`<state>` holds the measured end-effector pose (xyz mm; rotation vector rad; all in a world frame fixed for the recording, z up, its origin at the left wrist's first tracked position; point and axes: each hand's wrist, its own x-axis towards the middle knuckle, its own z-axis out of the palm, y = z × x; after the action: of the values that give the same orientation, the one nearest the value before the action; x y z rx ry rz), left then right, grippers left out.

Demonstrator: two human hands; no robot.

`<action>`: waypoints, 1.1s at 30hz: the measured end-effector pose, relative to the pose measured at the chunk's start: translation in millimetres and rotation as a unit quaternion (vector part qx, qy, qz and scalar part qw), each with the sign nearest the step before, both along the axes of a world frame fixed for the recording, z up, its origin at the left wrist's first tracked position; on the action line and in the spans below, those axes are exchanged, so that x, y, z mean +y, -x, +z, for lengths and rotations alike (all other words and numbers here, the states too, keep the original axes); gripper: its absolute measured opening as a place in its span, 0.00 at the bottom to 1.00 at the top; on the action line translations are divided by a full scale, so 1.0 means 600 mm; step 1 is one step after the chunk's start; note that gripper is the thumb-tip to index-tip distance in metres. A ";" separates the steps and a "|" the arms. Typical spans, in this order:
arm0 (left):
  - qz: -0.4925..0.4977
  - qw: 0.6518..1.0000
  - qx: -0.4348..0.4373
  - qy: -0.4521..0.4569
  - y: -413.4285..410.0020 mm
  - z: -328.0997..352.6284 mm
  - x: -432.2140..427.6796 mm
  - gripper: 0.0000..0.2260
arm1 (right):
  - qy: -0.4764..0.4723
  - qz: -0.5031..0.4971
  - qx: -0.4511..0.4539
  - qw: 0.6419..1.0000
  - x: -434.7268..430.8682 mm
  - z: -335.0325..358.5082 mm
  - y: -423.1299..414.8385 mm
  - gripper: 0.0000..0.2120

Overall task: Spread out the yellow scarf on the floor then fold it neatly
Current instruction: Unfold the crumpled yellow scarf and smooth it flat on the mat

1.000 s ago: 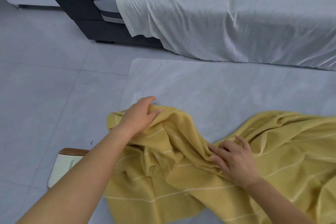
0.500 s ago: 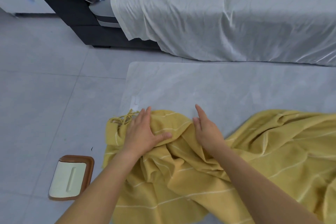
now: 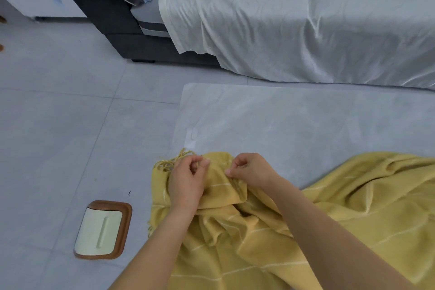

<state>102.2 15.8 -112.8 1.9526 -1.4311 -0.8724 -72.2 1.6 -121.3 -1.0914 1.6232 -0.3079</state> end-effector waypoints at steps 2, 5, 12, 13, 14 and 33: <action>0.007 1.000 -0.001 -0.003 -0.003 0.005 -0.014 0.16 | 0.035 -0.029 -0.070 0.996 0.003 0.015 -0.001 0.11; 0.000 0.995 0.026 -0.091 -0.001 0.018 -0.050 0.34 | 0.062 -0.041 -0.215 0.974 0.007 0.059 0.002 0.09; -0.061 0.946 0.179 -0.264 0.015 0.062 -0.097 0.39 | 0.077 -0.009 -0.344 0.936 0.008 0.132 0.008 0.06; -0.064 0.946 0.186 -0.259 0.020 0.068 -0.096 0.34 | 0.077 -0.005 -0.354 0.932 0.010 0.137 0.012 0.06; -0.065 0.953 0.182 -0.233 0.026 0.076 -0.093 0.28 | 0.075 -0.004 -0.362 0.929 0.013 0.142 0.017 0.07; -0.071 0.976 0.167 0.117 0.050 0.248 -0.097 0.13 | 0.084 0.088 -0.041 0.992 -0.035 0.254 0.129 0.17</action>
<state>71.9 -42.4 35.7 1.4667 -1.4110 -0.9911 -149.8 -19.5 31.3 -1.3250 1.4370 -0.3719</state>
